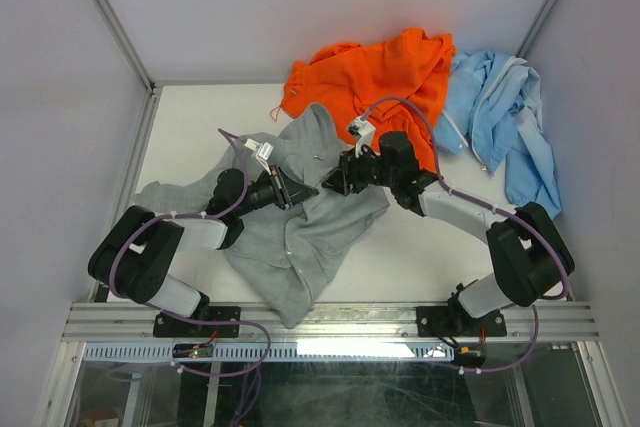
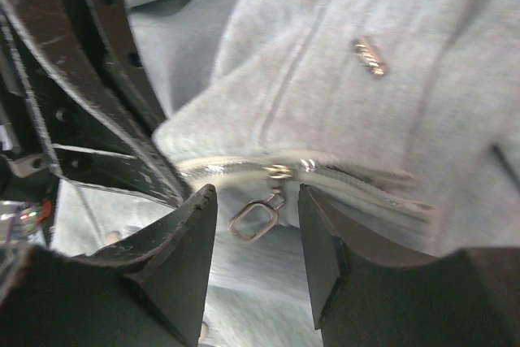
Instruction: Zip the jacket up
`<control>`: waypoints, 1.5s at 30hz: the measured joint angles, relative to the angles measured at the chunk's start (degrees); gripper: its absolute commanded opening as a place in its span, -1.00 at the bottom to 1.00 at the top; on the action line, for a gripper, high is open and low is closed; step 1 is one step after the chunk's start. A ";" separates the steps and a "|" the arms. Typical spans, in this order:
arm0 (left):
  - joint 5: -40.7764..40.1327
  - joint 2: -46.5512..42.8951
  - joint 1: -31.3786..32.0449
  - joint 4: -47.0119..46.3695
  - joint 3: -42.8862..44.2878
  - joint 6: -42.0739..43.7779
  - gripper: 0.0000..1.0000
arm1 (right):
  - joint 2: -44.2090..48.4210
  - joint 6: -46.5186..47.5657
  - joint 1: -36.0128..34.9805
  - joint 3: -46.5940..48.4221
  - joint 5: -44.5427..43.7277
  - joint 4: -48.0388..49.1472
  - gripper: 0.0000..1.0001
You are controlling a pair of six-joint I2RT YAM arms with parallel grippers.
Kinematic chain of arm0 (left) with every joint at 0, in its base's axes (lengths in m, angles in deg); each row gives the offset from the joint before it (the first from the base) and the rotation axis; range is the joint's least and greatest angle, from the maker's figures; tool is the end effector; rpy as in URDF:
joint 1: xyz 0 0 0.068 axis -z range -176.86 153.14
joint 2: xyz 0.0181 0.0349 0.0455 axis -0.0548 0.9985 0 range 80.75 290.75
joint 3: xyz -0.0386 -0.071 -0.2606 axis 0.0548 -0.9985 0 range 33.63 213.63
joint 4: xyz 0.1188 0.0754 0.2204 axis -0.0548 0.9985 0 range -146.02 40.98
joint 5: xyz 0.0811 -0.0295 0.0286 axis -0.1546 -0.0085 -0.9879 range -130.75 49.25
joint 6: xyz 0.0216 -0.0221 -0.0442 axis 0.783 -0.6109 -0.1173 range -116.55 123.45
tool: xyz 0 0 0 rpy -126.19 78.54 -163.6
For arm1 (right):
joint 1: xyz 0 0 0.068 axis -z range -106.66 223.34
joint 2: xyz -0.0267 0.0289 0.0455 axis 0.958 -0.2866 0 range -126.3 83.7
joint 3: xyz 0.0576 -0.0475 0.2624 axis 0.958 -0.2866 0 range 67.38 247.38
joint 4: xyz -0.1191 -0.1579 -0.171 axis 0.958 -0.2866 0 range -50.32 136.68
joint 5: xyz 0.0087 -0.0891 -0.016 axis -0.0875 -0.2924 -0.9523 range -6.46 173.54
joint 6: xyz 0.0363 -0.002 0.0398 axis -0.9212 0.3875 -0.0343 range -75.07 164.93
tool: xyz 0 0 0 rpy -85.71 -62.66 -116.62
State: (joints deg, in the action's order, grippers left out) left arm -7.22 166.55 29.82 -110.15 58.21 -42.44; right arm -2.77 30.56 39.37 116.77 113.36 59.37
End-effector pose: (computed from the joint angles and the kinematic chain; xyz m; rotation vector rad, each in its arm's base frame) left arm 0.2360 -0.1407 0.1782 0.1748 1.8857 -1.4009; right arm 0.2645 0.1997 0.2339 -0.7007 1.9750 1.0468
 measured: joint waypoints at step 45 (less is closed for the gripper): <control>-2.93 -6.40 0.74 15.63 2.95 5.88 -1.00 | 3.08 17.94 -6.10 -3.91 -17.35 0.96 -0.95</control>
State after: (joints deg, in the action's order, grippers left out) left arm -10.14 160.14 30.56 -94.53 61.16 -36.56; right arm 0.31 48.51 33.27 112.85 96.01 60.33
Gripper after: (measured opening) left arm 0.070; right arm 0.100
